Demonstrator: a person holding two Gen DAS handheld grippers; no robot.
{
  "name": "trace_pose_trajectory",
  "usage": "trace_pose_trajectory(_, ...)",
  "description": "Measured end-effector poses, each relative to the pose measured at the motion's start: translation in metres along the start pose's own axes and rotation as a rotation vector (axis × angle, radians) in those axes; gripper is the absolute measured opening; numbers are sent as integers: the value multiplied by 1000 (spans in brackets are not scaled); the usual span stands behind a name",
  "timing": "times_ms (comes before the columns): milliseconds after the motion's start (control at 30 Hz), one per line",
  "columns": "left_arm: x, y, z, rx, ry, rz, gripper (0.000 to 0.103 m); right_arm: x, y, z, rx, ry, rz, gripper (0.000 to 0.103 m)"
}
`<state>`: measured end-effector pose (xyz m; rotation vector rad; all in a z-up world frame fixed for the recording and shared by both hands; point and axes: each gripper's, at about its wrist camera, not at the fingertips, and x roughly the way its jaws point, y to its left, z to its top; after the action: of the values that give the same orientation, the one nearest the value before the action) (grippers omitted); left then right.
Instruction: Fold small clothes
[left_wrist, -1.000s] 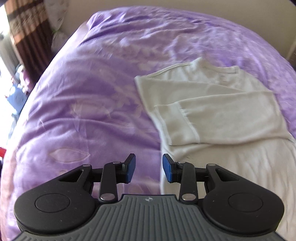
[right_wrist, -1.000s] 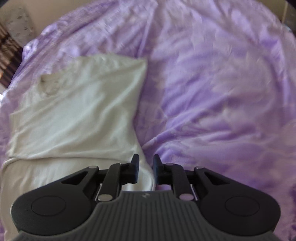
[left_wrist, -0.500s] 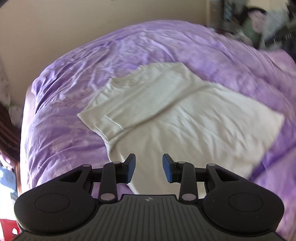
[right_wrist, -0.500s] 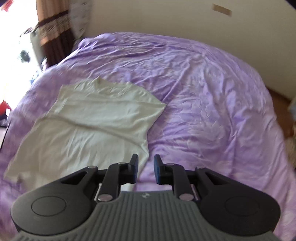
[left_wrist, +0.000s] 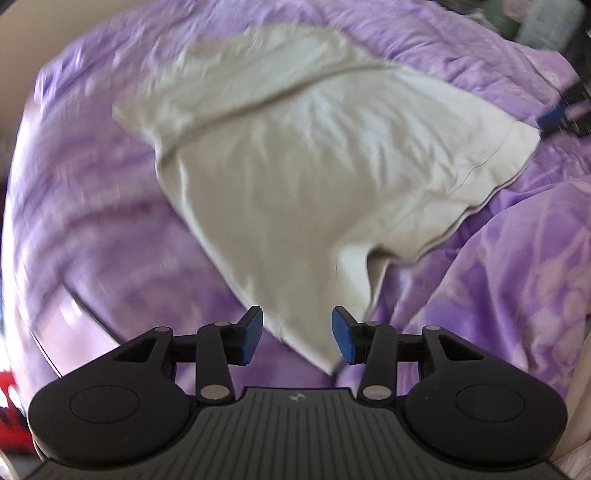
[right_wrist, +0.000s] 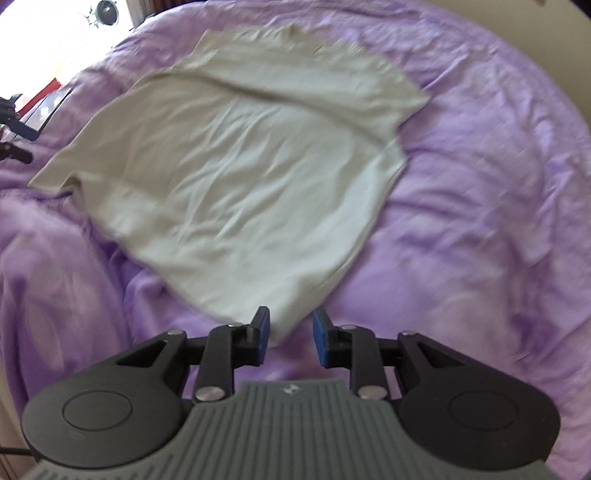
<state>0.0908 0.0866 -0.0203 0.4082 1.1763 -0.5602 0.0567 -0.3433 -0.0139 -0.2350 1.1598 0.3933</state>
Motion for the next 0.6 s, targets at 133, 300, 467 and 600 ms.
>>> trace_pose_trajectory(133,18,18,-12,-152,50,-71,52,6,5,-14,27,-7,22,29)
trace_pose_trajectory(300,36,26,-15,-246,98,-148,48,11,2,-16,39,-8,1,27)
trace_pose_trajectory(467,40,22,-14,-276,103,-149,3,13,-3,-7,60,-41,-14,0)
trace_pose_trajectory(600,13,18,-6,-224,50,-115,3,-8,-1,2,35,-68,-45,0)
